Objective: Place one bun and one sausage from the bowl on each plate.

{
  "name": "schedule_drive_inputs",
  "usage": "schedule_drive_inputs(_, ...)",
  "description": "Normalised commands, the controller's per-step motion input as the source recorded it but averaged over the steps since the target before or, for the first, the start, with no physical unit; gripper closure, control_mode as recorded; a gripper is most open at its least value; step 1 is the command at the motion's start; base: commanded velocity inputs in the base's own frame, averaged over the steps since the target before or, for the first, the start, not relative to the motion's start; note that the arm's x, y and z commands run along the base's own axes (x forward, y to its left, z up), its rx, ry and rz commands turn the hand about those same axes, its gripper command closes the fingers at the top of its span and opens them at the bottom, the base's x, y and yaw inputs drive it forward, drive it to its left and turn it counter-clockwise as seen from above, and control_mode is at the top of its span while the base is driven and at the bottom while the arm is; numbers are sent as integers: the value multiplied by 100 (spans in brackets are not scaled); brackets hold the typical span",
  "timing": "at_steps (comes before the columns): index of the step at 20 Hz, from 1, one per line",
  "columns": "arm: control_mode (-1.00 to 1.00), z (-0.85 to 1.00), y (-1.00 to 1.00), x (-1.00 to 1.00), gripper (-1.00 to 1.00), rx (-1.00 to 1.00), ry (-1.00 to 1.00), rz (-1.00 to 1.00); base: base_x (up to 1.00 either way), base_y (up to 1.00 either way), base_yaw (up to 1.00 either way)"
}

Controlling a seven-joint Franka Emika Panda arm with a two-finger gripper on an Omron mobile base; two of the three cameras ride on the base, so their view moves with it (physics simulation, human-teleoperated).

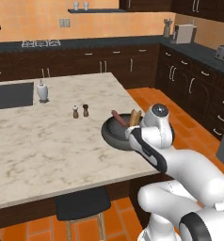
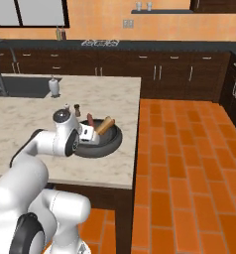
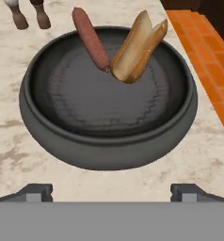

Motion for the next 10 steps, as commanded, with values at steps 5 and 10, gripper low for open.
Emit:
schedule_drive_inputs(5, -100, 6, -1, 29, -100, 9, -9, -6, 0, 0, 0)
schedule_drive_inputs(10, -100, 19, 0, 46, -100, 8, 4, -15, 0, 0, 0)
